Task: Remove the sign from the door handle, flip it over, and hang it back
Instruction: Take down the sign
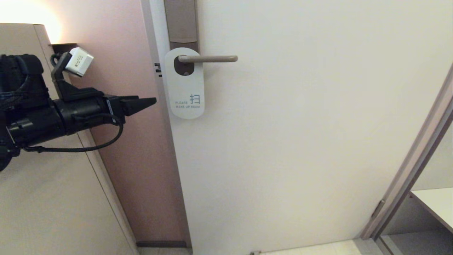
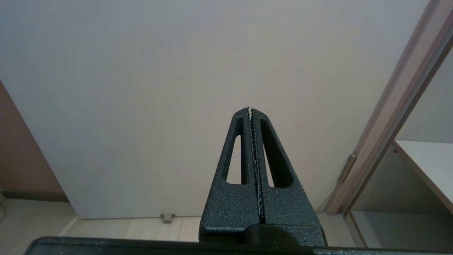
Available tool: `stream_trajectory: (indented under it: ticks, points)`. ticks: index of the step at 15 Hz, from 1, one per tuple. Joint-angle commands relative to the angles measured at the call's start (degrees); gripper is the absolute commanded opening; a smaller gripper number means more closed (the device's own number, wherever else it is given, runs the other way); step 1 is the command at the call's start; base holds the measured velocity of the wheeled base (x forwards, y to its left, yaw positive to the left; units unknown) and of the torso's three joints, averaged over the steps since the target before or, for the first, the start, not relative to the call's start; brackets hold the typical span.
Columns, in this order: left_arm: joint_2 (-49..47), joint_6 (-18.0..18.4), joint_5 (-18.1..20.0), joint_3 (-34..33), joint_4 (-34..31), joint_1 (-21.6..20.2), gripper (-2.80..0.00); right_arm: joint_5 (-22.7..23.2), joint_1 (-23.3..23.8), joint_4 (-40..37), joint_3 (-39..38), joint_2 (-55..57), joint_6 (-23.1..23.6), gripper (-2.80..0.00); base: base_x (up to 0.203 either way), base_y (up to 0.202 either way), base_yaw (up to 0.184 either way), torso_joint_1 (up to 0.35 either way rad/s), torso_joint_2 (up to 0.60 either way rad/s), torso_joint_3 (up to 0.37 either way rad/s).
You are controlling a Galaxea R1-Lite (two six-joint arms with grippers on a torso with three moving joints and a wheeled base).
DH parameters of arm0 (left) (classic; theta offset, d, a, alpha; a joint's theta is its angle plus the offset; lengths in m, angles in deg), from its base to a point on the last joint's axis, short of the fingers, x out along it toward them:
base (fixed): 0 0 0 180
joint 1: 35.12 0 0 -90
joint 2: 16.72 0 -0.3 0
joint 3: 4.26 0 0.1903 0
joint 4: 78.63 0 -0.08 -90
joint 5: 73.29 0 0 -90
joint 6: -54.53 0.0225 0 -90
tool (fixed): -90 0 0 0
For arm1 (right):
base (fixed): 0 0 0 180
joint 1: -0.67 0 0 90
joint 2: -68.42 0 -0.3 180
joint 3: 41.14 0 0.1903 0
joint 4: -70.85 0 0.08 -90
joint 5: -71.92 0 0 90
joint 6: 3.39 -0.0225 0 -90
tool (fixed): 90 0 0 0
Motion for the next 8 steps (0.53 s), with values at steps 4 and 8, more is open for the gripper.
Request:
stream_trajectory:
  ticks: [4, 8]
  points:
    - [-4.5, -5.0, 10.2, 4.7, 0.3, -0.1, 0.0, 0.0, 0.0, 0.0, 0.0, 0.0, 0.0, -2.8, 0.0, 0.0, 0.0, 0.0, 0.0, 0.0]
    - [-6.5, -5.3, 20.9, 6.9, 0.4, -0.1, 0.0, 0.0, 0.0, 0.0, 0.0, 0.0, 0.0, -2.8, 0.0, 0.0, 0.0, 0.0, 0.0, 0.0]
